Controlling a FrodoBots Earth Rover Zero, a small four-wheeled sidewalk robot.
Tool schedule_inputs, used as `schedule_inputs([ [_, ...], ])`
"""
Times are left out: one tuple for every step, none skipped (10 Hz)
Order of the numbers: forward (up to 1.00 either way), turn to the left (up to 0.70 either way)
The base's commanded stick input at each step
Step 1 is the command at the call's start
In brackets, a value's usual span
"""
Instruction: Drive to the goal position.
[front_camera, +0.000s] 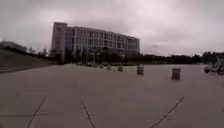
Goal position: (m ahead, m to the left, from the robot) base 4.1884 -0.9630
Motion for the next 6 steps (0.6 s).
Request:
schedule_inputs([
  [0.70, 0.41],
  [0.70, 0.41],
  [0.70, 0.41],
  [0.70, 0.19],
  [0.70, 0.02],
  [0.70, -0.09],
])
